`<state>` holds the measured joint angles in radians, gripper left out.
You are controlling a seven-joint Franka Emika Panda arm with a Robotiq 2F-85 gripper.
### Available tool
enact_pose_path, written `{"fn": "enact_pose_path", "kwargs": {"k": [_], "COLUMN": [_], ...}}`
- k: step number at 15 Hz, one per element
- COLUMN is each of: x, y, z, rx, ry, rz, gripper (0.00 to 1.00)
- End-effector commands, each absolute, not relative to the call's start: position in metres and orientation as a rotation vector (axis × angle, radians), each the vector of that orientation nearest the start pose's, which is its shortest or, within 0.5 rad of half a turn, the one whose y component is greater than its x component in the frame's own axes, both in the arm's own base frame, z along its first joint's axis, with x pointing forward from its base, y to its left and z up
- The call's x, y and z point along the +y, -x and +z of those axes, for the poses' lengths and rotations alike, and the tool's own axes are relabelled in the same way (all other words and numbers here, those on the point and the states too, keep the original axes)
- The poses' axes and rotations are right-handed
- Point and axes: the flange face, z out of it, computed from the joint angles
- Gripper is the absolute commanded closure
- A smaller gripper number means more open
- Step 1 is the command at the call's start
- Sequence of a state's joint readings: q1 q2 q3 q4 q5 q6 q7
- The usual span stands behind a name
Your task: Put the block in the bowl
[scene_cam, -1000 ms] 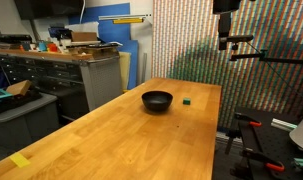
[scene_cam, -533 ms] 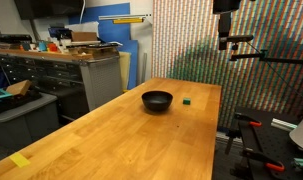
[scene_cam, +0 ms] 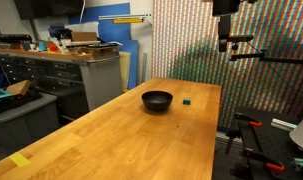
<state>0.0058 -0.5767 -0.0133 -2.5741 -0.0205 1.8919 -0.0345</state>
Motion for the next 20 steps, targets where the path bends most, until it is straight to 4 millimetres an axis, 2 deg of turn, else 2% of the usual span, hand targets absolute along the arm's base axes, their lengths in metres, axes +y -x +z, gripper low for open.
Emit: {"fn": "enact_pose_path", "kwargs": {"k": [1,6,9,12,15,20], "x": [-0.023,-0.063,-0.091,-0.110,-0.117,-0.116], "y": [-0.367,-0.379,-0.384,-0.389,-0.396,-0.404], "z": [0.443,0.431,0.412,0.390,0.366,0.329], "rx": [-0.111,-0.143,-0.137,-0.136,-0.158,-0.237], "ry": [3.161,3.186,3.191,3.183,3.180,3.177], "rz": [0.084,0.029,0.029,0.027,0.004,-0.045], "gripper": [0.00,0.00,0.00,0.00,0.00,0.00]}}
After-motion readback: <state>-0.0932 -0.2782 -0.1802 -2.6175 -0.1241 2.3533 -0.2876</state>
